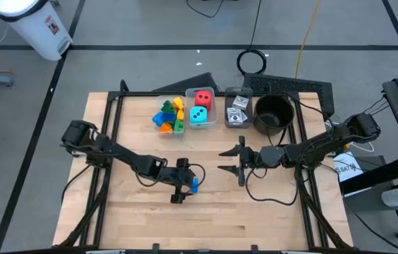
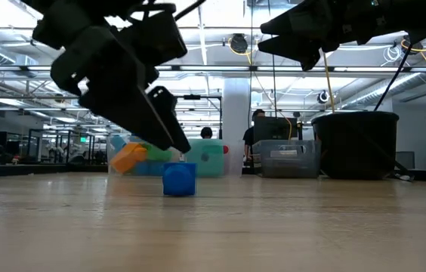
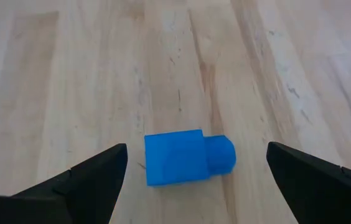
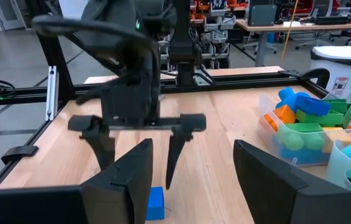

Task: Pick & Place Toys
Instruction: Put the dark blue game piece into the left transparent bin

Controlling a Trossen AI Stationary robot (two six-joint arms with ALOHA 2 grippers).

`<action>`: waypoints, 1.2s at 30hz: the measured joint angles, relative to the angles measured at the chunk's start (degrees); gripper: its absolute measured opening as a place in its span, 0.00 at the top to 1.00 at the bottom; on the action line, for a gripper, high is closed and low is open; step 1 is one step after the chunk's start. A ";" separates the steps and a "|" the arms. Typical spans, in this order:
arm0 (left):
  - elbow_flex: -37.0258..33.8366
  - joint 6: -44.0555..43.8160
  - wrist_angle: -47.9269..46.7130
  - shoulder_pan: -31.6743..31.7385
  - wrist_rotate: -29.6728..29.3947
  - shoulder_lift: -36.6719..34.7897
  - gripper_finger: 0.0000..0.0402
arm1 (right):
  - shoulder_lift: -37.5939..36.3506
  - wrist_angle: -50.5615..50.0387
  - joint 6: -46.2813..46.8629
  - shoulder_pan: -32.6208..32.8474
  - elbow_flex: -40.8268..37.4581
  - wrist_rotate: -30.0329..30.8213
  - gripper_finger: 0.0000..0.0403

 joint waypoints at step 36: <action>0.00 -1.70 7.97 1.53 -0.43 7.90 0.33 | 0.00 -0.06 -0.01 0.02 0.00 0.00 0.52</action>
